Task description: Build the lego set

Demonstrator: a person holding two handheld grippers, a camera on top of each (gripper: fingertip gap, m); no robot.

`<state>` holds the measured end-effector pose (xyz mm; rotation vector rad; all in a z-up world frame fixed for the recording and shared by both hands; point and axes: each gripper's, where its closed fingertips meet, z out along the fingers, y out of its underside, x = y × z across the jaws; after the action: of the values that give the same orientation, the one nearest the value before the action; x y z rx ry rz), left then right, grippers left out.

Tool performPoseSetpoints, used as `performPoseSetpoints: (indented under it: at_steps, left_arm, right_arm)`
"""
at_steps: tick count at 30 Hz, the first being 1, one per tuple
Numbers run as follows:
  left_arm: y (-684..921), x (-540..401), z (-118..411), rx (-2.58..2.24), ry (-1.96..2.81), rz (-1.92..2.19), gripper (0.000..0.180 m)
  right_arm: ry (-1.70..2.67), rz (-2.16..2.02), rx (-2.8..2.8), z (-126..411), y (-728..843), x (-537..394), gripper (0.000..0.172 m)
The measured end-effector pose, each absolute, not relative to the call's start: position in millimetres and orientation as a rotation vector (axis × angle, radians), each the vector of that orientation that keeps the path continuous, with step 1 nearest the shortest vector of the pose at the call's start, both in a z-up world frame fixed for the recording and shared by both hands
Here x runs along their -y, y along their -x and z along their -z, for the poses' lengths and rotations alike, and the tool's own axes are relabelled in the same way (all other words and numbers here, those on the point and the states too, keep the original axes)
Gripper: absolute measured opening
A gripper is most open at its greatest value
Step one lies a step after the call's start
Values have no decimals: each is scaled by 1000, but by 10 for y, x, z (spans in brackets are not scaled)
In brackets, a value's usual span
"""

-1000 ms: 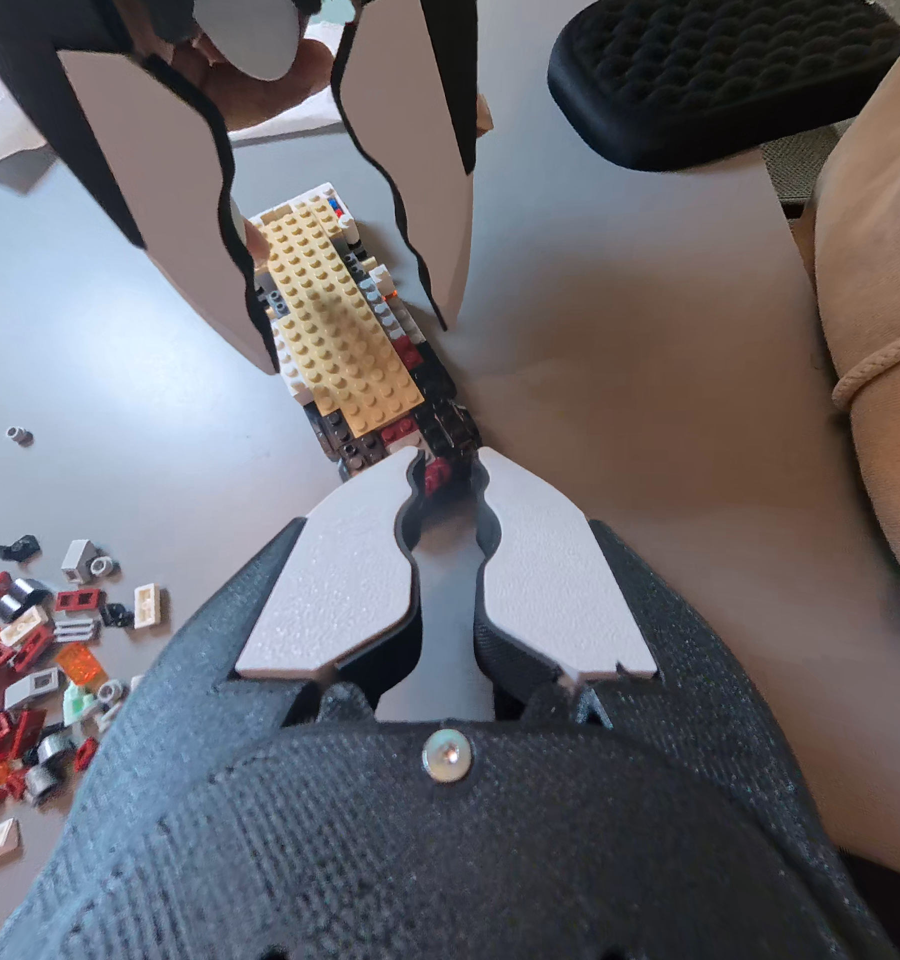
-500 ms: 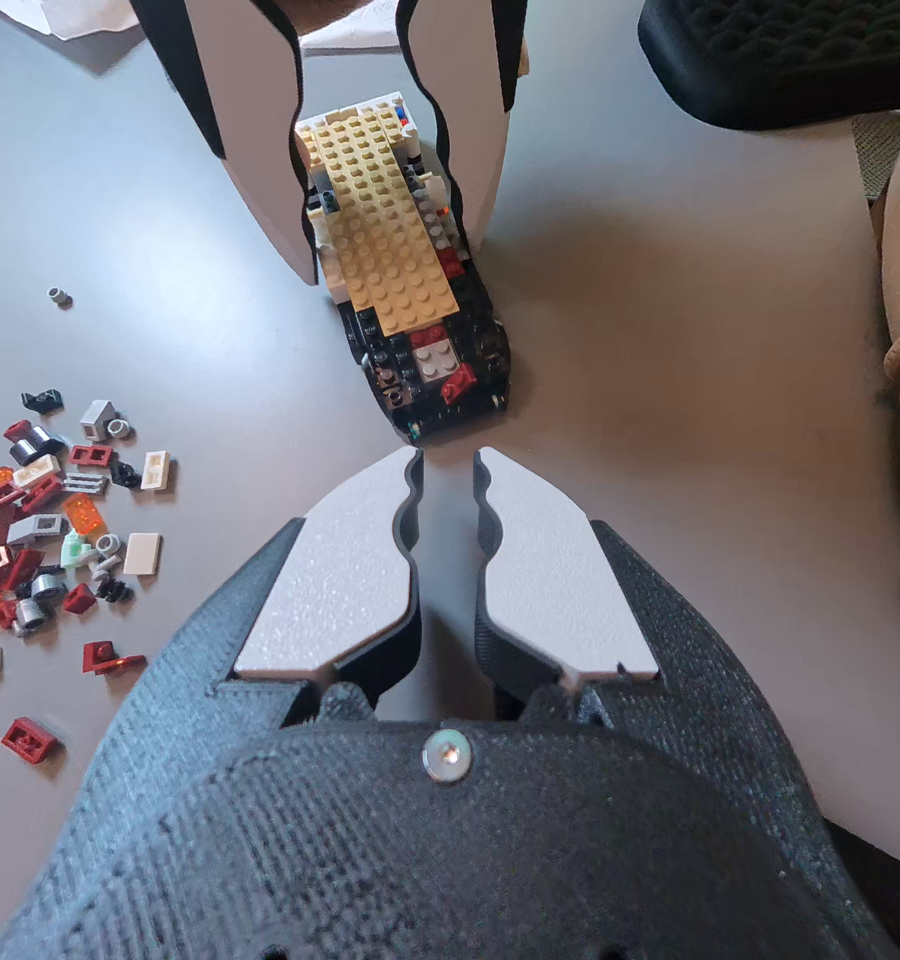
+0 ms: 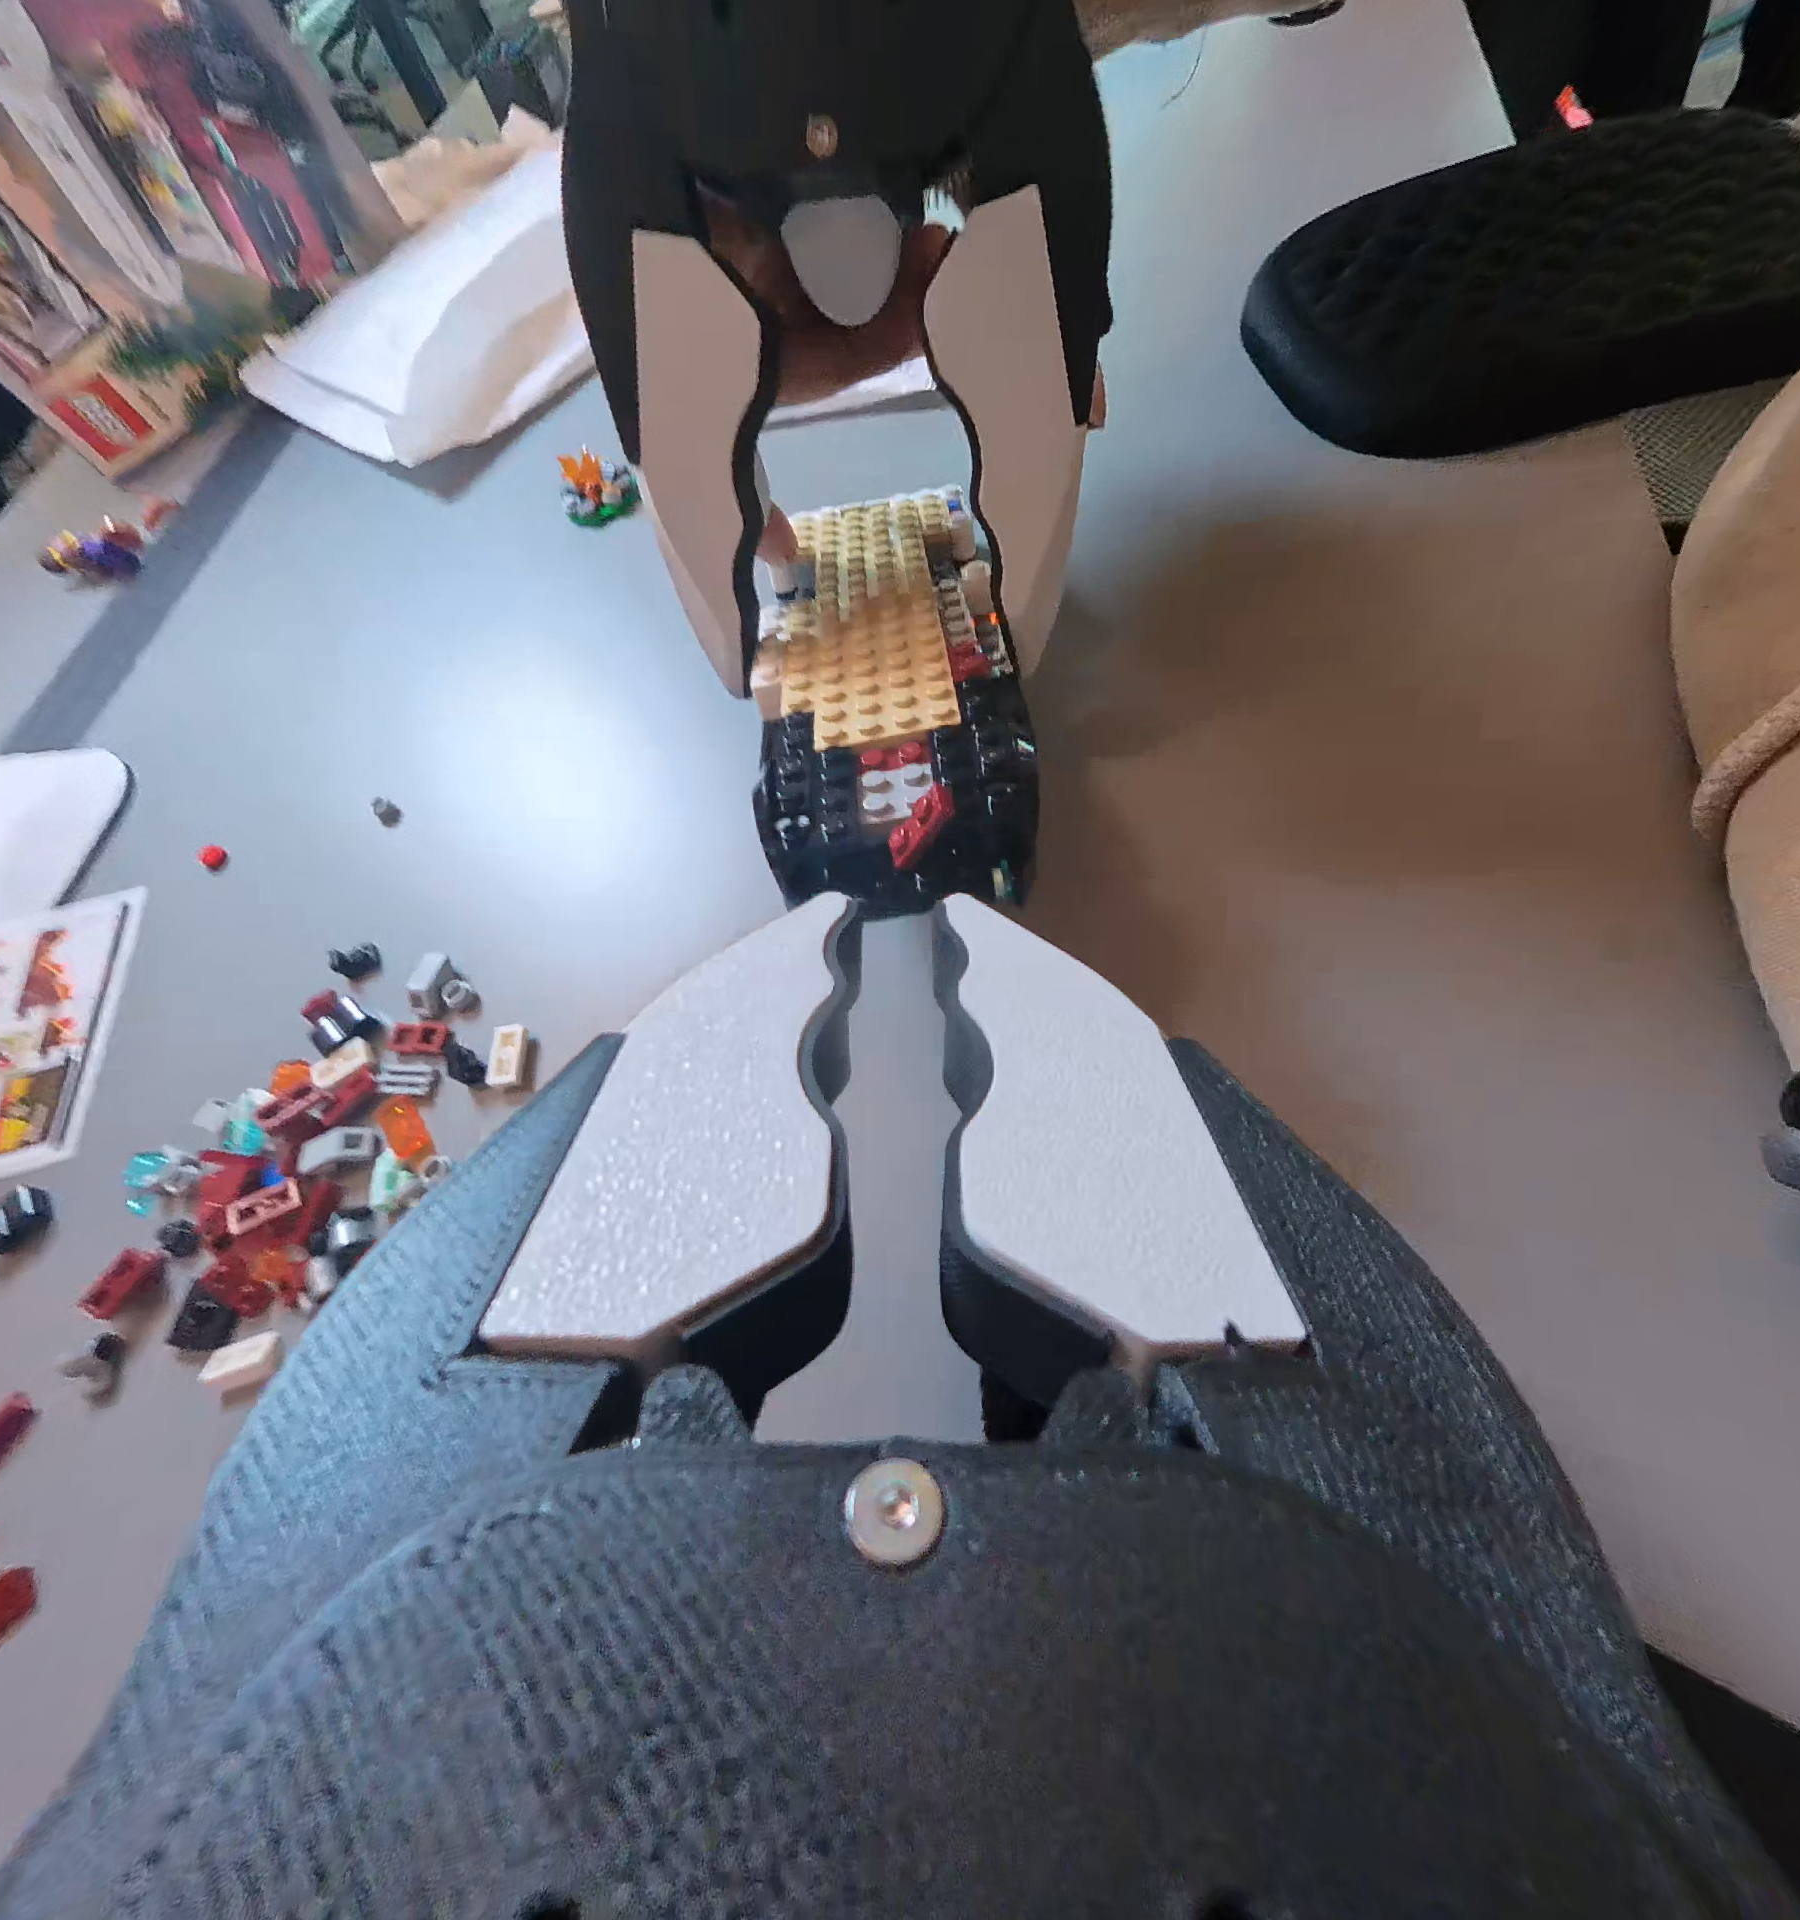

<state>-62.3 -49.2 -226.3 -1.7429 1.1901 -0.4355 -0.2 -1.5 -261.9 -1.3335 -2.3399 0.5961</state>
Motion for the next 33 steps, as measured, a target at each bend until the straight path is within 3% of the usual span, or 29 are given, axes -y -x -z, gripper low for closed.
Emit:
performPoseSetpoints:
  at_steps: [5, 33]
  left_arm:
    - [516, 562, 2100, -1317, 1671, 409, 12]
    - [370, 697, 2239, -1753, 1557, 182, 4]
  right_arm:
    - [1306, -631, 2359, 2615, 3, 117, 70]
    - [1265, -631, 2424, 2643, -3, 138, 70]
